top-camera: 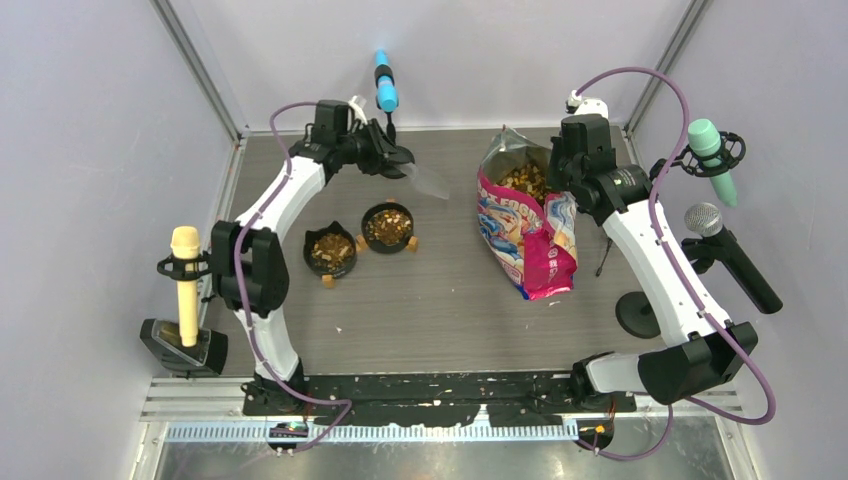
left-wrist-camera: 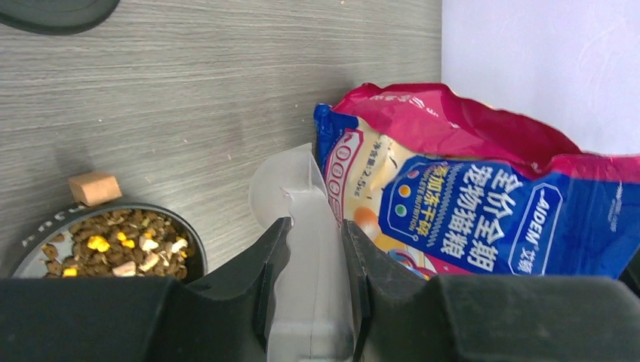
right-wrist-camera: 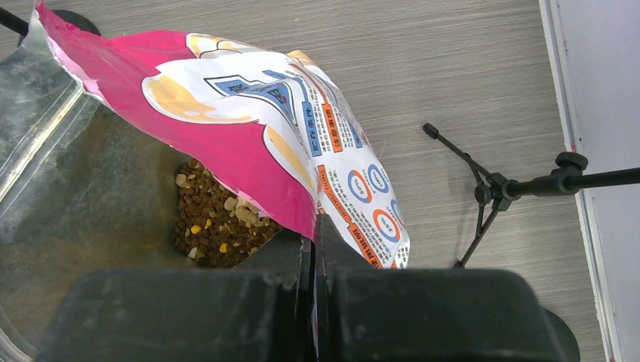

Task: Serve the pet food
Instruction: Place the spatula at the center of the board.

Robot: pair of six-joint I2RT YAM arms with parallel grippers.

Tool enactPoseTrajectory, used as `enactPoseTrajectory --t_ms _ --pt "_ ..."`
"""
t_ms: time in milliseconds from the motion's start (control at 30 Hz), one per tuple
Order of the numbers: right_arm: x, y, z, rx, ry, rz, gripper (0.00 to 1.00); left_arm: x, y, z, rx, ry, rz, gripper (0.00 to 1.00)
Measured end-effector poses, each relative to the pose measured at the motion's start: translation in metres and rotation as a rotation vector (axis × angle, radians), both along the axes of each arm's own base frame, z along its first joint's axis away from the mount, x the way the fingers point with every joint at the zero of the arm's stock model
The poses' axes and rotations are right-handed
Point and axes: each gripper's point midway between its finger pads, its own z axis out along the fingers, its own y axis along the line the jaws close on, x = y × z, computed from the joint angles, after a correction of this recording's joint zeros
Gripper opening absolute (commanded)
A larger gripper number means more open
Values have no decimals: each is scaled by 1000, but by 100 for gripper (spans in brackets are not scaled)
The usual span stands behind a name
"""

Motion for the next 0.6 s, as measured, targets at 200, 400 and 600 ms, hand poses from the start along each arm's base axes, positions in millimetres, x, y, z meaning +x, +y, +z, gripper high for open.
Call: enactPoseTrajectory --t_ms 200,400,600 --pt "0 1 0 4 1 7 5 28 33 -34 -87 88 44 6" --pt "0 2 0 6 2 8 5 46 64 -57 -111 133 94 6" --pt "0 2 0 6 2 8 5 61 70 -86 -134 197 104 6"
